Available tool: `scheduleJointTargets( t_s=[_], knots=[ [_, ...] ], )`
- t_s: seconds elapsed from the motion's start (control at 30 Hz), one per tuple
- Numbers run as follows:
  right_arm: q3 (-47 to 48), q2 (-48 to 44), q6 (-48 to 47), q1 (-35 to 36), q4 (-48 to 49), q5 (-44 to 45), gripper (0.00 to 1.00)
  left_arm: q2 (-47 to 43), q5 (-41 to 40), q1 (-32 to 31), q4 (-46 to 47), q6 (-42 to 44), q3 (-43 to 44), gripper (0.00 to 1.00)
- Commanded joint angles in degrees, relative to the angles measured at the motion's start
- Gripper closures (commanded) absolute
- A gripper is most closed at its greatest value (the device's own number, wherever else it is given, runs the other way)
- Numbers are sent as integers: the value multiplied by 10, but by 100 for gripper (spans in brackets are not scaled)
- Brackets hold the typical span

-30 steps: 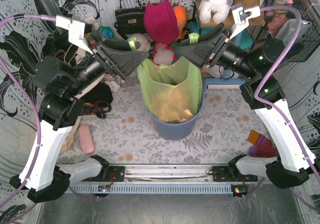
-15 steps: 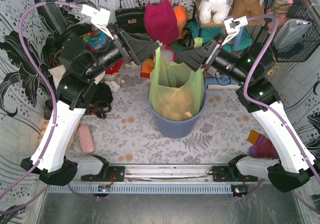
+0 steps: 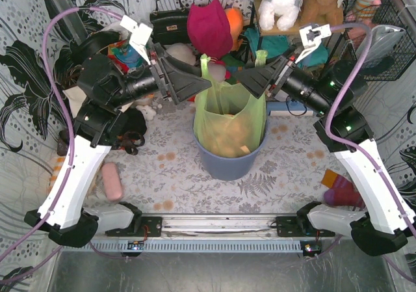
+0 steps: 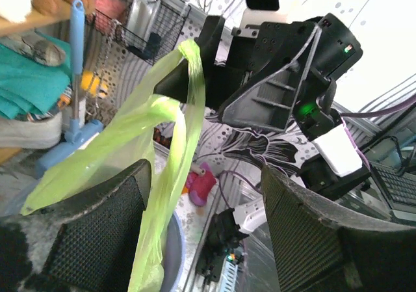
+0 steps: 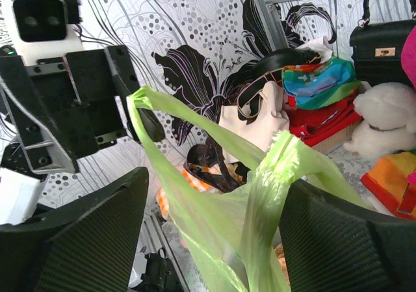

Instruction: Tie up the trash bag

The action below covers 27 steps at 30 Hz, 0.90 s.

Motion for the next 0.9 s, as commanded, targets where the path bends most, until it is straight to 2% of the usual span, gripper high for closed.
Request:
scheduleJointTargets(
  t_s=[0.0, 0.07, 0.2, 0.37, 0.5, 0.67, 0.77, 0.87],
  knots=[
    [20, -20, -21, 1, -19, 5, 21, -3, 39, 5, 47, -32, -26, 23],
    [23, -21, -24, 2, -29, 3, 23, 4, 47, 5, 86, -57, -41, 23],
    [12, -22, -19, 1, -17, -7, 29, 18, 84, 5, 246, -159, -89, 23],
    [40, 1, -21, 1, -10, -19, 34, 41, 87, 5, 318, -199, -77, 24],
    [110, 38, -22, 1, -8, -34, 38, 63, 68, 9, 316, -201, -12, 26],
    [231, 98, -32, 1, -34, -55, 42, 70, 8, 21, 215, -129, 100, 29],
    [241, 102, -21, 2, -15, -60, 44, 49, -31, 24, 189, -103, 98, 29],
    [212, 88, -18, 1, -4, -48, 44, 30, -45, 27, 184, -93, 76, 29]
  ],
)
